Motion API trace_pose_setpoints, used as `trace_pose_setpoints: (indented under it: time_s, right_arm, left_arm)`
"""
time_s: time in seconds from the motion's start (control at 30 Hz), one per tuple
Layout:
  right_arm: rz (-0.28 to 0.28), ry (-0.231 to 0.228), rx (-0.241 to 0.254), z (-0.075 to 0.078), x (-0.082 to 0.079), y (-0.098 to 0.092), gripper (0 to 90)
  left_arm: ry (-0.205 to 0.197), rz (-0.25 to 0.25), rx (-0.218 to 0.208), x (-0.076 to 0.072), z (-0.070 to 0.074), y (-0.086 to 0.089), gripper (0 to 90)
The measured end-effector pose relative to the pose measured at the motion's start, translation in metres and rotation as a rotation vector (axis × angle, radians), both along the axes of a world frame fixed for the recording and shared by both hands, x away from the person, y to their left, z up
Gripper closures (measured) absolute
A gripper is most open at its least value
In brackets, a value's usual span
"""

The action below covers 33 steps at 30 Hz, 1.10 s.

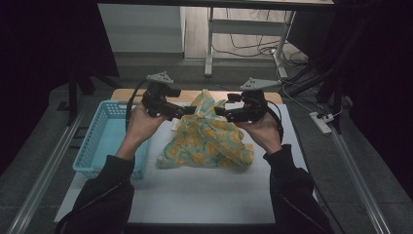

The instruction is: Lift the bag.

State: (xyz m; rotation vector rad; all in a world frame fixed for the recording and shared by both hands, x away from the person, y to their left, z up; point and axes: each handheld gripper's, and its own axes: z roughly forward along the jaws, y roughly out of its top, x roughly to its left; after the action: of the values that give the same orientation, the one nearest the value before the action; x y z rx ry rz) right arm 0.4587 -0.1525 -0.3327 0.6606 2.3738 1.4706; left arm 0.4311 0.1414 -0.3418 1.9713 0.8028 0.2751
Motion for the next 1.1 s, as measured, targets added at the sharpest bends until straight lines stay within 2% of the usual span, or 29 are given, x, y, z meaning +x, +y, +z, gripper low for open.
trace_pose_setpoints:
  time_s: [0.17, 0.23, 0.4, 0.57, 0.7, 0.83, 1.03, 1.1]
  right_arm:
    - [-0.006, 0.005, 0.018, -0.011, -0.006, -0.004, 20.8]
    - [-0.008, 0.006, 0.006, -0.015, -0.009, -0.004, 18.2]
    - [0.001, 0.009, 0.012, -0.025, -0.017, -0.006, 16.3]
    - [0.003, 0.015, 0.015, -0.037, -0.026, -0.009, 12.8]
    - [-0.001, 0.033, 0.012, -0.047, -0.031, -0.012, 9.7]
    - [-0.016, 0.030, -0.002, -0.058, -0.037, -0.014, 6.2]
    - [-0.004, 0.054, 0.000, -0.075, -0.046, -0.017, 4.6]
    - [-0.005, 0.060, -0.013, -0.080, -0.049, -0.019, 3.6]
  left_arm:
    - [0.005, -0.006, -0.013, -0.013, -0.014, 0.004, 1.9]
    - [0.010, -0.009, -0.013, -0.018, -0.020, 0.006, 0.2]
    - [0.027, -0.017, -0.016, -0.030, -0.036, 0.010, 0.0]
    - [0.040, -0.006, 0.021, -0.042, -0.054, 0.012, 0.0]
    - [0.053, -0.006, 0.016, -0.050, -0.068, 0.015, 0.0]
    - [0.073, -0.002, 0.010, -0.058, -0.081, 0.018, 0.0]
    - [0.092, -0.006, -0.018, -0.068, -0.099, 0.023, 0.0]
    - [0.098, -0.008, -0.014, -0.072, -0.104, 0.025, 0.0]
